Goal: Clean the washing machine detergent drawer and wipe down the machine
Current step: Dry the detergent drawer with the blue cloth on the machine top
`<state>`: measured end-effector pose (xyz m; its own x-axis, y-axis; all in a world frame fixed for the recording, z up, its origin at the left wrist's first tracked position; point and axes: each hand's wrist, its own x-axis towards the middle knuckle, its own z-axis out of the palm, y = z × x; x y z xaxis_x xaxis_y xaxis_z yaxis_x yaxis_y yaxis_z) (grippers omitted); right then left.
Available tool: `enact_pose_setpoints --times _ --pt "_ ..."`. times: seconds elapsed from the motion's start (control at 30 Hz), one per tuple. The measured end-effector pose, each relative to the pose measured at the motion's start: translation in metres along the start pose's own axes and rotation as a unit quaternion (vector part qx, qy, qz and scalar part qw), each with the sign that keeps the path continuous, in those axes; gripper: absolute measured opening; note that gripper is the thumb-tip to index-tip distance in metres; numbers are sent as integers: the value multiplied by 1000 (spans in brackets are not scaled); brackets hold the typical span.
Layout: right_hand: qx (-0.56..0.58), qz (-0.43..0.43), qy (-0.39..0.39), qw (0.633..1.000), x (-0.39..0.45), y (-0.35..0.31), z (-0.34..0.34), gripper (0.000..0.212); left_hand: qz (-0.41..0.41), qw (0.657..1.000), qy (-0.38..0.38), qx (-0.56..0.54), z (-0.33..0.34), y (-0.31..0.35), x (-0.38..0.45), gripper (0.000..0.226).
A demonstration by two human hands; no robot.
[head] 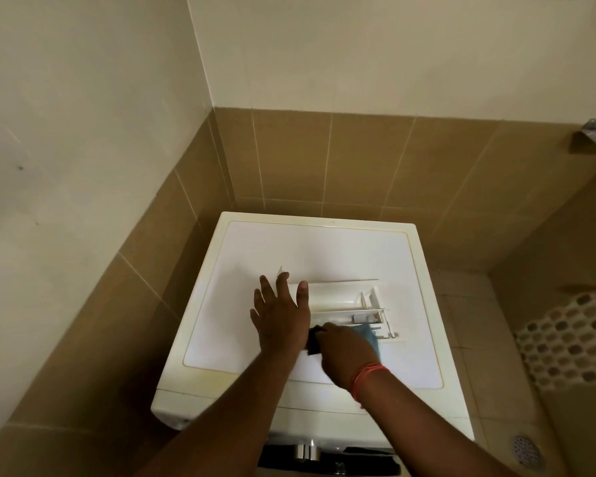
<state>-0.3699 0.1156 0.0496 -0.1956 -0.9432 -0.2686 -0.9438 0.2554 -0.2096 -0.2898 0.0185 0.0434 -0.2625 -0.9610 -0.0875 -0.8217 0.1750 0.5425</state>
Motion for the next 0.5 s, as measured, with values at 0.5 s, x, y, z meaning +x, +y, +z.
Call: enact_pose_setpoints --times 0.5 --pt "112 -66 270 954 -37 -6 56 48 -8 1000 -4 -17 -1 0 -1 71"
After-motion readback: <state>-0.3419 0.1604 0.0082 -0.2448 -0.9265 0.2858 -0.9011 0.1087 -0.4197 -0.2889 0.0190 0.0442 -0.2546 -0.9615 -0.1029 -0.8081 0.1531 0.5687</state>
